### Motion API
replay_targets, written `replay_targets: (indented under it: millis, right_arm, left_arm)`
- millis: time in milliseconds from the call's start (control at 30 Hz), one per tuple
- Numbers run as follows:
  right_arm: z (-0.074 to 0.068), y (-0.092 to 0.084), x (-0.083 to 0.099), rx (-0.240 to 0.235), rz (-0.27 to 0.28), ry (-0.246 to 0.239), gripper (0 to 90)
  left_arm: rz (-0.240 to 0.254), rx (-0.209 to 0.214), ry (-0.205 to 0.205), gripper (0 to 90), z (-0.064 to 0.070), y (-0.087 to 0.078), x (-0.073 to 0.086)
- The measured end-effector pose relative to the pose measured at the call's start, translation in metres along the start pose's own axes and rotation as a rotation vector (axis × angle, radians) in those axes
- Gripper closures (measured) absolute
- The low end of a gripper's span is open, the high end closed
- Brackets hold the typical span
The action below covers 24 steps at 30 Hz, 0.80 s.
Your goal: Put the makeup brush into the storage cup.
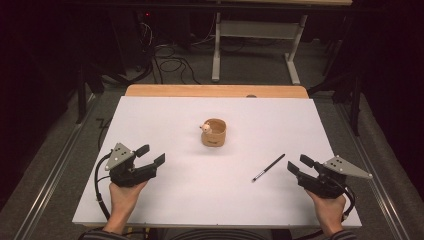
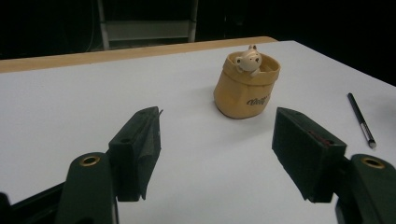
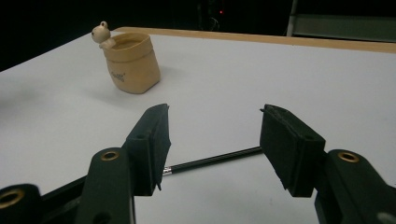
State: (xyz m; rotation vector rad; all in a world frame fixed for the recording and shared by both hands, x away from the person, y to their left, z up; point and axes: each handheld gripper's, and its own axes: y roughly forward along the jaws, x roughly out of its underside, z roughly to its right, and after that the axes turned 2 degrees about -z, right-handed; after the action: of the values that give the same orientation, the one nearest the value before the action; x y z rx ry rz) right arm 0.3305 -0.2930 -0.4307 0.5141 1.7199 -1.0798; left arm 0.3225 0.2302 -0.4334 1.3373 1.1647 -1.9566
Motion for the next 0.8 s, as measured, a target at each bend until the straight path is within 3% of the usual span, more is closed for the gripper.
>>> replay_targets:
  millis: [800]
  right_arm:
    - [-0.003, -0.001, -0.012, -0.009, 0.005, -0.005, 44.5]
  left_arm:
    - [-0.016, 0.010, 0.011, 32.0, 0.003, 0.002, -0.001]
